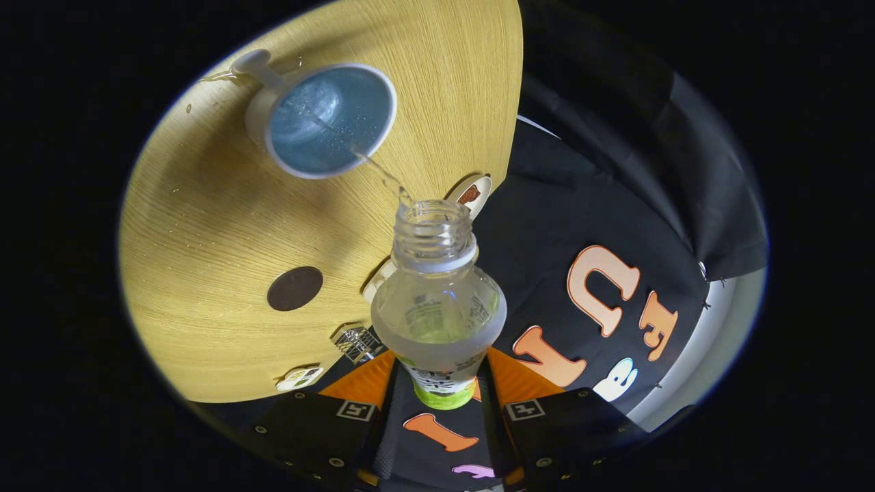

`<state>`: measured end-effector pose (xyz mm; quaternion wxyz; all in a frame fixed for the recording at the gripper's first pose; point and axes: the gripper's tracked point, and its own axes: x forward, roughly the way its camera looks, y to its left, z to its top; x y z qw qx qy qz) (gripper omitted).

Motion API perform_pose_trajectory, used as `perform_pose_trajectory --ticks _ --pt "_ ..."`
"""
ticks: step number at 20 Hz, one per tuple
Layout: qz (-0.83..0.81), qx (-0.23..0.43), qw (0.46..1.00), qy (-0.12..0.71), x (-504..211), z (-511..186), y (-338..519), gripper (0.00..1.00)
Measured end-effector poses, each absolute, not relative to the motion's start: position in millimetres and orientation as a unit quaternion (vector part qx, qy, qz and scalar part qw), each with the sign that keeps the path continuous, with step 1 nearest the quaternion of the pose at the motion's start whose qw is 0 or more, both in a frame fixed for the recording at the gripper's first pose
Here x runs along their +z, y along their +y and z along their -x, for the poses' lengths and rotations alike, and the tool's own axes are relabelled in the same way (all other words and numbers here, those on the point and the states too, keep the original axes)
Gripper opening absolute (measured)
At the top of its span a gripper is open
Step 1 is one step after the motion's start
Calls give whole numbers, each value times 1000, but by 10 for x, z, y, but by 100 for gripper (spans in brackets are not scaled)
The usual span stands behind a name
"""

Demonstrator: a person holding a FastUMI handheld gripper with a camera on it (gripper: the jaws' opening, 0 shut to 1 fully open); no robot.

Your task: Take the bottle from table, then pour the juice into the cup, finally place the bottle on the coaster

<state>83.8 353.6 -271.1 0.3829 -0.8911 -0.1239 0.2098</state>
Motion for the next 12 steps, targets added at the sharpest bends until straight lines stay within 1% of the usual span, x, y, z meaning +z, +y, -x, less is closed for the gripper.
perform_pose_trajectory --ticks 12 --pt "900 208 357 -139 -2694 -757 3615 54"
